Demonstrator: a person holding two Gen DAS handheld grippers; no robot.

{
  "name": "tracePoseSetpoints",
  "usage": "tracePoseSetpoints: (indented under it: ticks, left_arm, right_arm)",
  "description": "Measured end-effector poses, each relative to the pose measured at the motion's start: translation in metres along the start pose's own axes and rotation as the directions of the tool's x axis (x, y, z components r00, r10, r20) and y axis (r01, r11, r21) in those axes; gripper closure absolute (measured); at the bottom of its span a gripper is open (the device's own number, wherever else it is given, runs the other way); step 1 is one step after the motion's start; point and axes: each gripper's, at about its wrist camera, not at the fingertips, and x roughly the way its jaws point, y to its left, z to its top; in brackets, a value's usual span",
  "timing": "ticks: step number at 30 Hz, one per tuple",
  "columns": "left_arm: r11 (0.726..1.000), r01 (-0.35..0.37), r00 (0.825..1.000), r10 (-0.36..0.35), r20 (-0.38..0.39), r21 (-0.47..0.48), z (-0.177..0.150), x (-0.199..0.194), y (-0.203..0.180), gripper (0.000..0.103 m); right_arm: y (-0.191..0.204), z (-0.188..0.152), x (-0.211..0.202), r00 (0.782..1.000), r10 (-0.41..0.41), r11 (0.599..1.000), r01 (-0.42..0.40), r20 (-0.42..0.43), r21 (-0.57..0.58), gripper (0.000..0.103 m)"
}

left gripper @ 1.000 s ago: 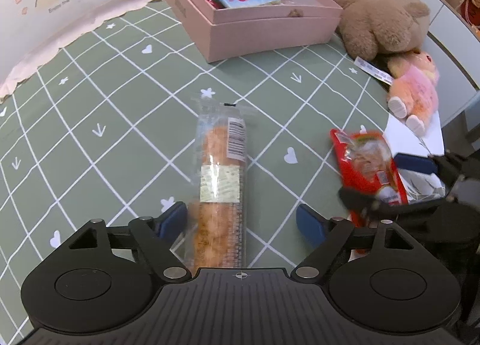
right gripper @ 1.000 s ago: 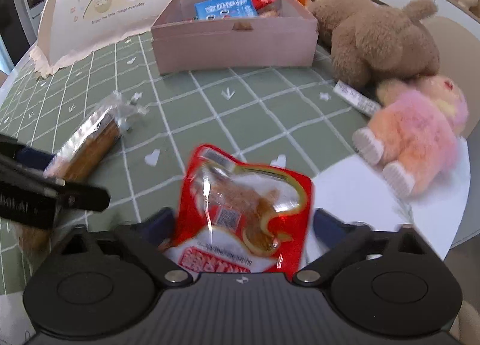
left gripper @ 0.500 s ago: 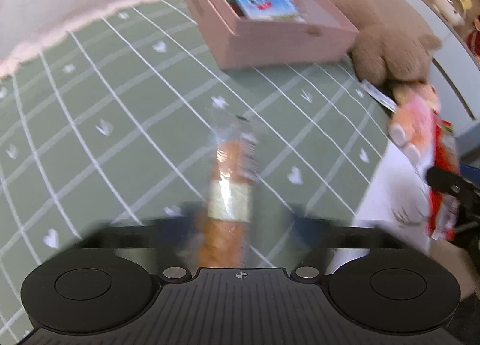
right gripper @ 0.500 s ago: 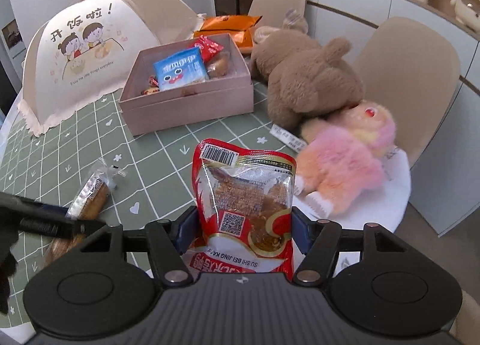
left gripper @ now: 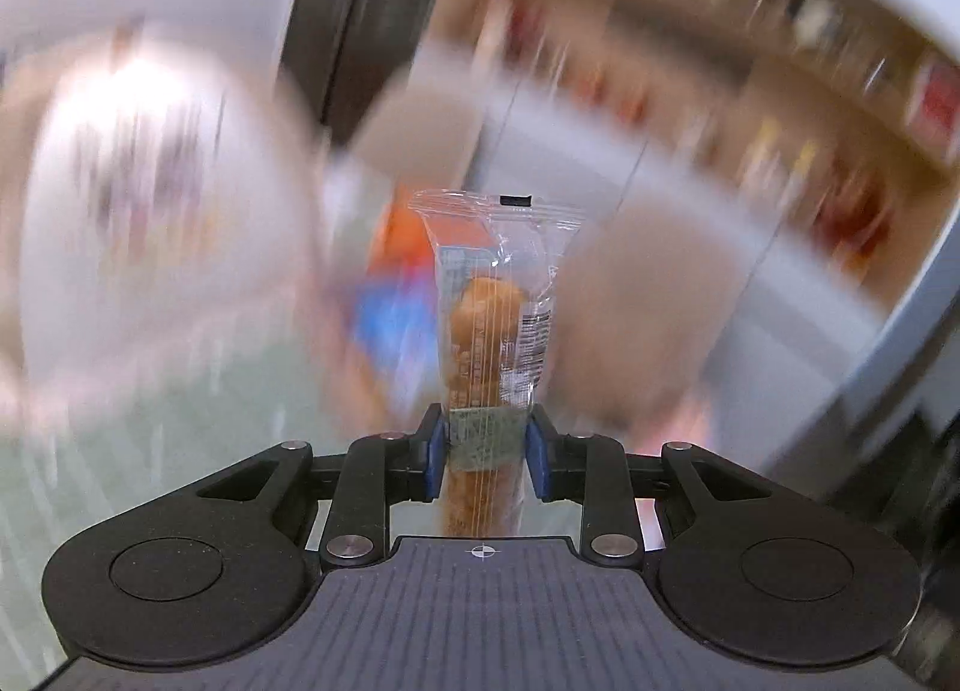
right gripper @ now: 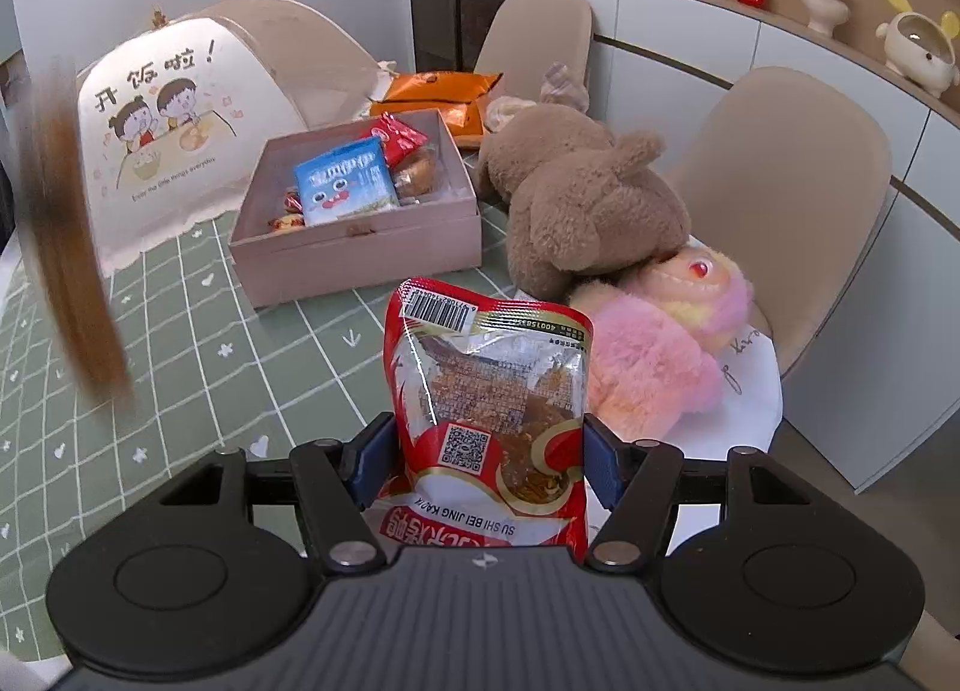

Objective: Organize snacks
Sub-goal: 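Lower the bread stick and red pouch into the pink box, opening both grippers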

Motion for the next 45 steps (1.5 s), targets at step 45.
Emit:
tracePoseSetpoints:
  ticks: [45]
  left_arm:
    - [0.951,-0.229,0.973,0.215,-0.089,-0.208,-0.086,0.041,0.074,0.066]
  right_arm:
    - [0.046,0.129,0.090,0.962,0.224,0.973,-0.213,0.157,-0.083,0.014]
